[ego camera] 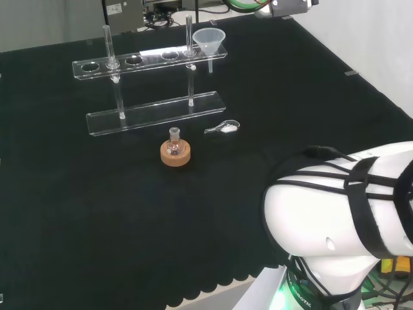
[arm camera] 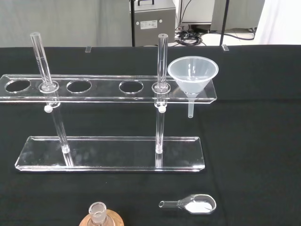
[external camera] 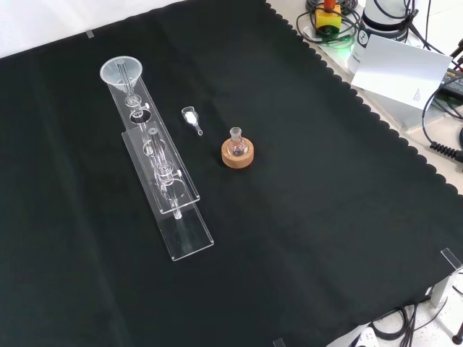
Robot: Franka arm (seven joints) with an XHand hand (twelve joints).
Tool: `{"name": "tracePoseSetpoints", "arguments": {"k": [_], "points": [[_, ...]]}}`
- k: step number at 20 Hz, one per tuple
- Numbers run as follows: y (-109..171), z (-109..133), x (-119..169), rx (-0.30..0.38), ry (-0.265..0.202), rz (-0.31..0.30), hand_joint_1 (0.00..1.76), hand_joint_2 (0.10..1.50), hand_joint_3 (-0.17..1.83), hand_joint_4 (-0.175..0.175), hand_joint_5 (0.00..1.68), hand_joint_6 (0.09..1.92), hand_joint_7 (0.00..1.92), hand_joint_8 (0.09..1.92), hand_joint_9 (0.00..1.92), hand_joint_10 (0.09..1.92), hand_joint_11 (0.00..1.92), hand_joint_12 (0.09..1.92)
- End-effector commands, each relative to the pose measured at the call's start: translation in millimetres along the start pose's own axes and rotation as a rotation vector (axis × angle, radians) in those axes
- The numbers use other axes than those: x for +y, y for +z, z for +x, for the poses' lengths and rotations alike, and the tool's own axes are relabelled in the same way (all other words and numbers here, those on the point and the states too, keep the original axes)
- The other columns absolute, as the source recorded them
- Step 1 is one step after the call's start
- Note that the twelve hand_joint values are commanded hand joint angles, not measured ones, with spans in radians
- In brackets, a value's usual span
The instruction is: Pick up the funnel from the transparent funnel stand.
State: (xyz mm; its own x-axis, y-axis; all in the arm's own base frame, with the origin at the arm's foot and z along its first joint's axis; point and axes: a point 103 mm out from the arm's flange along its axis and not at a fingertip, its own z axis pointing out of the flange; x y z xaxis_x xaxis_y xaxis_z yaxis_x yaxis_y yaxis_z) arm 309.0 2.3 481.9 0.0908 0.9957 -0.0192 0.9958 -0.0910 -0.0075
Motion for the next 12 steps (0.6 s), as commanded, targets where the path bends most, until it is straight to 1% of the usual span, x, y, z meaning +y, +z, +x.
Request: {"name": "tracePoseSetpoints", "arguments": {"k": [1,4,7,9,12], "points": [[2.2,0.0,5.6,-0.010,0.019,0.008,0.00,1.25,0.37,0.000,0.17,0.09,0.00,0.37,0.13,0.64,0.02,1.39],[5.1,-5.4,11.8,-0.011,0.038,0.009,0.00,1.25,0.37,0.000,0.17,0.09,0.00,0.38,0.13,0.64,0.02,1.39],[12.4,-9.5,20.9,-0.008,0.047,0.020,0.00,1.25,0.37,0.000,0.18,0.09,0.00,0.38,0.13,0.64,0.02,1.39],[19.2,-9.3,28.9,-0.013,0.043,0.012,0.00,1.25,0.37,-0.001,0.18,0.09,0.00,0.38,0.13,0.64,0.02,1.40],[28.0,-22.5,43.5,-0.016,0.028,-0.014,0.00,1.25,0.36,-0.004,0.19,0.09,0.03,0.40,0.16,0.65,0.03,1.40]]}}
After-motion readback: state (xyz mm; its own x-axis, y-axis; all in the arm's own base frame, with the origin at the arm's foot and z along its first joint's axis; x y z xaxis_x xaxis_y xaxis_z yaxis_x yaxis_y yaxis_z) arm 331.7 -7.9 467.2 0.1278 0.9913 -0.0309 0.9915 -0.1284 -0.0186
